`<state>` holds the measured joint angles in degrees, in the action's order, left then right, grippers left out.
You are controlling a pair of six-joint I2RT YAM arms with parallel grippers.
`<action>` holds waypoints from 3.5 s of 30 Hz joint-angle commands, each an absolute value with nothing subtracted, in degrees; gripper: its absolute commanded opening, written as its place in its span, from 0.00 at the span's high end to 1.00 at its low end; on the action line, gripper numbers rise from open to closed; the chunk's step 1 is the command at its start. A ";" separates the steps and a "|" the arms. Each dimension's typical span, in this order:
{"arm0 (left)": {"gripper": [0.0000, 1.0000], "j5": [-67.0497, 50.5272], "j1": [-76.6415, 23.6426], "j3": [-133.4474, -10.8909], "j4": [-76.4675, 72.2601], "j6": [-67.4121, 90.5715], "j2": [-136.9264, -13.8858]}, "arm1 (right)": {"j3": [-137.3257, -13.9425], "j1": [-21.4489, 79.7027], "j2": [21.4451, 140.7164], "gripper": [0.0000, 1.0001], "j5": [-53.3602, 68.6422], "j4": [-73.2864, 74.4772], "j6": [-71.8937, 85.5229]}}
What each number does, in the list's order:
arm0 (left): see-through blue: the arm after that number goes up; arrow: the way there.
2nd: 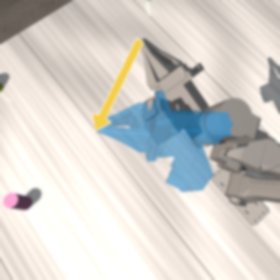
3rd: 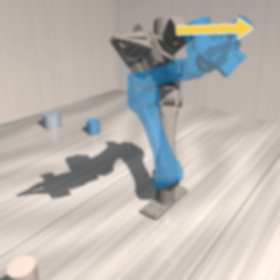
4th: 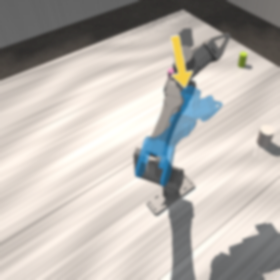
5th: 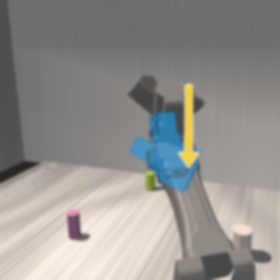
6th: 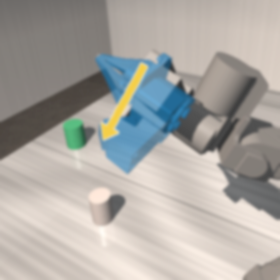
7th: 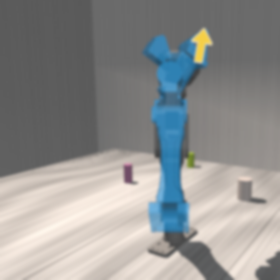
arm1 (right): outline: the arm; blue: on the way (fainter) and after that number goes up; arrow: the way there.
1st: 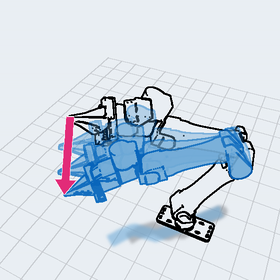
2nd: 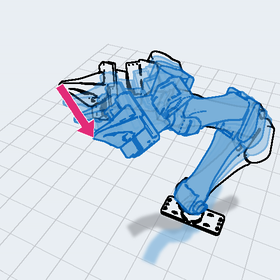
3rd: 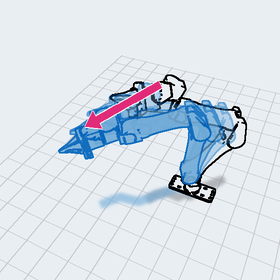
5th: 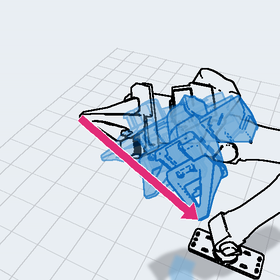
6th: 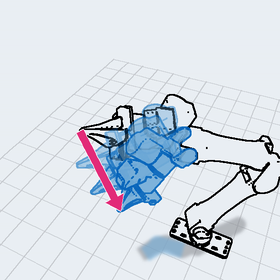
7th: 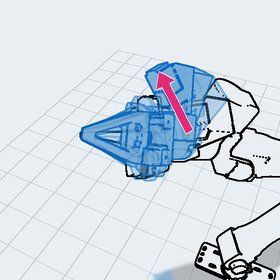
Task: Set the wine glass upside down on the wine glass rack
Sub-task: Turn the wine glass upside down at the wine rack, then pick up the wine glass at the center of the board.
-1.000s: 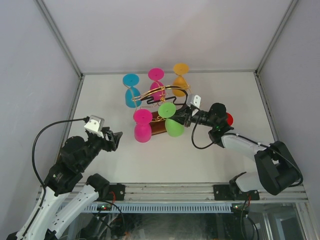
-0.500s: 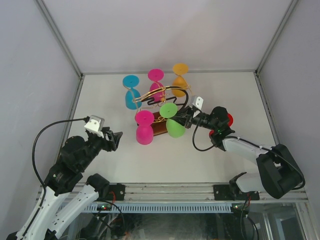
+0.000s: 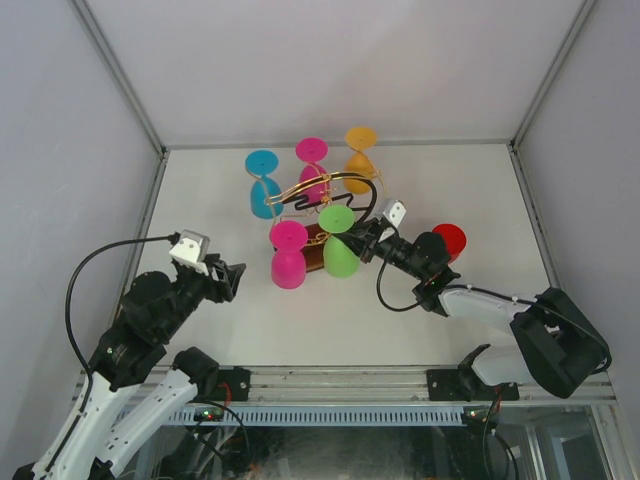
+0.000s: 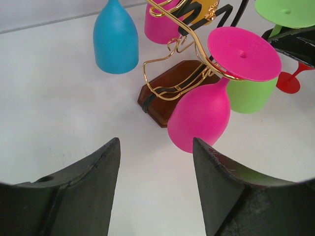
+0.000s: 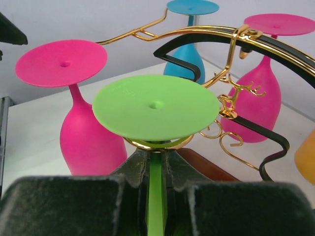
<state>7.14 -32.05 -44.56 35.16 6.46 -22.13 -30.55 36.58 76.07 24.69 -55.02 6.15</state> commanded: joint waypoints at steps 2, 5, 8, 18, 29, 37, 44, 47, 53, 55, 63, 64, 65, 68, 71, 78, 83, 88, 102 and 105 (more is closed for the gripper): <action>0.36 6.51 -31.65 -43.57 32.70 5.89 -22.72 | -28.39 39.14 73.59 1.00 14.79 -63.85 8.09; 0.36 6.46 -31.69 -43.50 32.61 5.89 -22.67 | -27.10 39.78 72.86 1.00 12.36 -64.95 7.87; 0.36 6.57 -31.64 -43.41 32.53 5.89 -22.50 | -25.73 40.07 72.02 1.00 10.26 -66.19 7.66; 0.36 6.50 -31.64 -43.33 32.35 5.89 -23.06 | -22.93 40.08 69.31 1.00 7.87 -66.24 6.13; 0.36 6.56 -31.67 -43.33 32.45 5.91 -23.28 | -20.29 39.99 69.34 1.00 11.80 -69.60 1.74; 0.36 6.52 -31.68 -43.41 32.49 5.89 -23.41 | -21.29 39.99 69.37 1.00 2.77 -67.84 4.53; 0.36 6.30 -31.64 -43.52 32.61 6.35 -23.31 | -25.39 39.99 69.30 1.00 1.37 -57.75 4.33; 0.36 5.98 -31.64 -43.68 32.61 6.74 -23.33 | -26.36 39.99 69.75 1.00 1.90 -55.97 4.28; 0.36 6.64 -31.64 -44.06 32.95 6.92 -23.43 | -28.50 39.82 70.90 0.96 3.16 -52.70 3.73; 0.36 7.41 -31.64 -44.18 33.25 7.33 -23.46 | -28.48 39.75 70.71 0.87 2.96 -52.20 3.54; 0.35 8.96 -31.64 -44.93 33.62 8.24 -22.91 | -28.46 39.55 64.47 0.66 3.21 -42.76 1.27; 0.35 9.11 -31.64 -45.00 33.60 8.31 -22.89 | -28.33 39.55 63.23 0.65 3.46 -41.27 1.02; 0.35 9.36 -31.64 -45.21 33.62 8.40 -22.81 | -28.25 39.55 61.73 0.63 3.69 -39.85 0.79; 0.34 10.47 -31.64 -45.29 33.20 8.88 -22.21 | -28.21 39.55 56.77 0.57 3.85 -33.28 0.72; 0.33 11.74 -31.64 -45.43 33.35 9.37 -21.47 | -28.56 39.55 50.64 0.28 3.01 -23.48 1.34; 0.32 14.85 -31.64 -44.66 32.93 10.61 -20.30 | -31.78 38.49 35.81 0.10 -0.80 1.68 6.39; 0.31 14.98 -31.64 -45.43 32.84 10.77 -21.77 | -41.40 33.51 33.76 0.00 -1.97 23.05 13.59; 0.30 15.42 -31.64 -45.78 33.15 10.72 -21.85 | -51.66 27.63 37.29 0.00 -3.05 38.97 14.97; 0.28 14.95 -31.65 -45.17 34.18 9.96 -20.21 | -60.25 16.30 46.29 0.00 -7.01 46.26 10.81; 0.28 15.37 -31.66 -44.99 34.26 9.95 -19.99 | -59.99 14.71 48.37 0.00 -5.50 45.03 10.88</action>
